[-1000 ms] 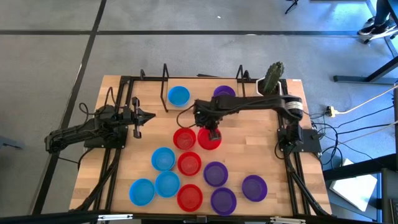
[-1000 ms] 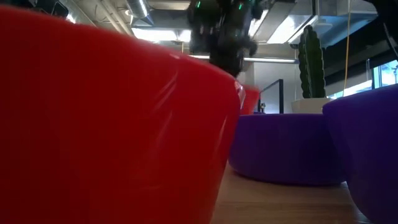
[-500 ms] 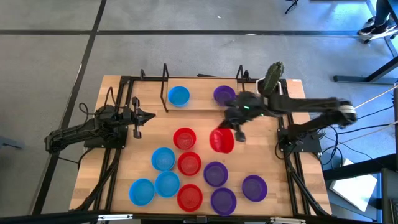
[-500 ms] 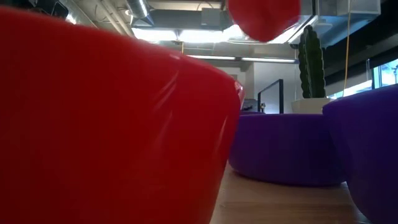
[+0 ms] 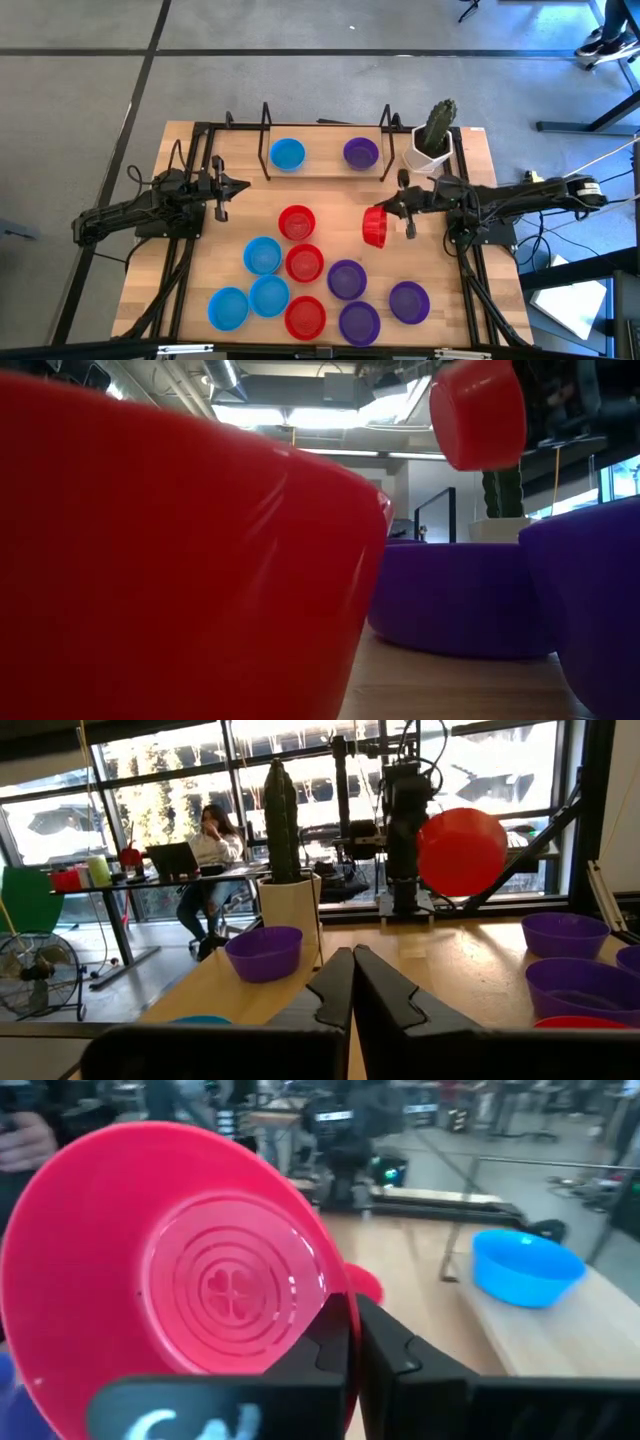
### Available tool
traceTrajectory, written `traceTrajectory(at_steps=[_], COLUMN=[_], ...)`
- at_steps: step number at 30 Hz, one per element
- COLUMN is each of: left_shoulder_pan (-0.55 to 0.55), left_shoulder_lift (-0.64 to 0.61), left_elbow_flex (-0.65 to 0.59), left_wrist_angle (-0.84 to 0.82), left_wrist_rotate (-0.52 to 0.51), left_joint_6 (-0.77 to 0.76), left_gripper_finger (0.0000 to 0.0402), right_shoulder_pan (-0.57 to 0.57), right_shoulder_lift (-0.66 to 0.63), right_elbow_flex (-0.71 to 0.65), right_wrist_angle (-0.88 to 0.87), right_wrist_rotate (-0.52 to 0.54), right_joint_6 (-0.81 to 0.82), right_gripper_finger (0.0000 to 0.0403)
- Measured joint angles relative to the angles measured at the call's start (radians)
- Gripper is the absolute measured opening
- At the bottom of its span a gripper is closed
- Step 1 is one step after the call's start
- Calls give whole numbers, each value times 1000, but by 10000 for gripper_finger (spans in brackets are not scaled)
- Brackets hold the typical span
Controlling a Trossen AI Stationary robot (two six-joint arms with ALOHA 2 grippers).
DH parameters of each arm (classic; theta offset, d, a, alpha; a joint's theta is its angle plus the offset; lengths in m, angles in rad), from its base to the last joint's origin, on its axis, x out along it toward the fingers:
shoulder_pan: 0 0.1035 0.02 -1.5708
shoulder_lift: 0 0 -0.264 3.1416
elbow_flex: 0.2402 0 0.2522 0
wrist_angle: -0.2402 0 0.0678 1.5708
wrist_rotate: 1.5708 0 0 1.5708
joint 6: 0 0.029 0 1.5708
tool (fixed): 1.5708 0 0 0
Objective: Pick & Place Mini bowls
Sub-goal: Put the red bowl on the shelf
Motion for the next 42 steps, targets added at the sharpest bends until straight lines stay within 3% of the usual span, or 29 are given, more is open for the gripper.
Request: traceTrajectory(at_steps=[10, 13, 42], left_shoulder_pan=[0, 0, 0], left_shoulder_lift=[0, 0, 0], left_elbow_flex=[0, 0, 0], left_wrist_angle=[-2, -3, -4], left_wrist_rotate=[0, 0, -3], left_joint_6=[0, 0, 0], left_gripper_finger=[4, 6, 8], right_shoulder_pan=[13, 18, 17], right_shoulder_lift=[-21, -22, -27], right_elbow_flex=[-17, -15, -15], right_wrist_angle=[-129, -113, -92], right_wrist_rotate=[-27, -65, -63], right_joint_6=[8, -7, -23], right_gripper_finger=[7, 8, 4])
